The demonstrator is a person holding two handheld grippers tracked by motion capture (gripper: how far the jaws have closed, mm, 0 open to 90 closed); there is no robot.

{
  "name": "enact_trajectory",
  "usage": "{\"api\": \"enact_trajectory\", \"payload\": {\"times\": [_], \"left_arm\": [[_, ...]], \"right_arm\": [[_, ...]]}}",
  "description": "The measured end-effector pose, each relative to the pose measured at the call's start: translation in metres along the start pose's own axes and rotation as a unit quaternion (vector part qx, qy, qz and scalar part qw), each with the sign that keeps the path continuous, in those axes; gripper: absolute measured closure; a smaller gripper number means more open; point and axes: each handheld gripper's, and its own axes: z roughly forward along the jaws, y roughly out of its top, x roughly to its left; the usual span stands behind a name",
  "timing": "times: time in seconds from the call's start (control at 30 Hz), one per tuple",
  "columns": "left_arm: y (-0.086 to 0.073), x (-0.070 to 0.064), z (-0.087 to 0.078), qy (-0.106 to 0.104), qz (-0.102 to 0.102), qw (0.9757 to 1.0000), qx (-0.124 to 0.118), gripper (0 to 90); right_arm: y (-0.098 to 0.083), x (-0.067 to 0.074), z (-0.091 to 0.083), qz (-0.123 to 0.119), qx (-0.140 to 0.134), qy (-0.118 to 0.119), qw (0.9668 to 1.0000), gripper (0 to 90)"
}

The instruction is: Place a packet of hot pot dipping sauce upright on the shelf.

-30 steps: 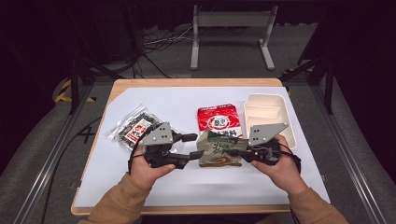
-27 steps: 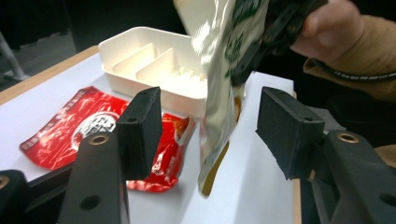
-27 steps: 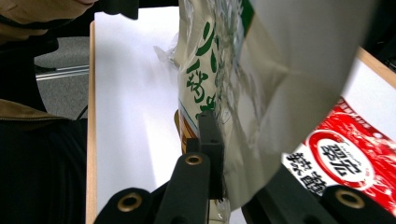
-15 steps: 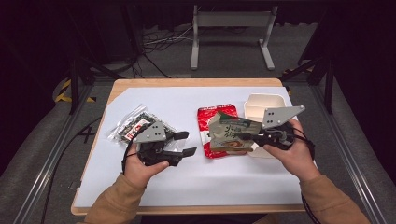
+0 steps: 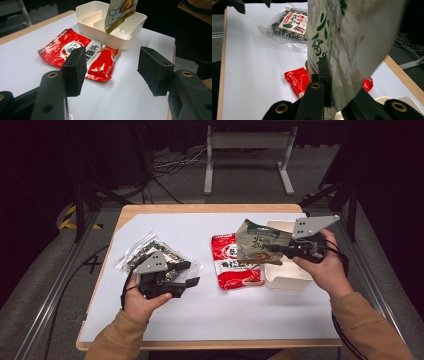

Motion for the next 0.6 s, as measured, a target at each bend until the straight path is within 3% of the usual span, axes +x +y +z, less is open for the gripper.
{"api": "enact_trajectory", "payload": {"times": [0.2, 0.37, 0.47, 0.6], "left_arm": [[-0.003, 0.004, -0.006, 0.011, -0.006, 0.9999, -0.001, 39.7], [-0.004, 0.007, -0.01, 0.016, -0.009, 0.9998, -0.001, 39.3], [-0.006, 0.008, -0.012, 0.02, -0.011, 0.9997, 0.0, 38.9], [-0.009, 0.009, -0.016, 0.025, -0.017, 0.9995, 0.0, 38.4]], "right_arm": [[-0.001, -0.014, -0.001, 0.005, 0.0, -0.01, 0.9999, 89.1], [-0.003, -0.028, -0.001, -0.008, 0.01, -0.043, 0.999, 89.1], [-0.007, -0.037, -0.002, 0.008, 0.008, -0.044, 0.999, 89.1], [-0.011, -0.05, -0.003, 0.009, 0.003, -0.051, 0.9987, 89.1]]}}
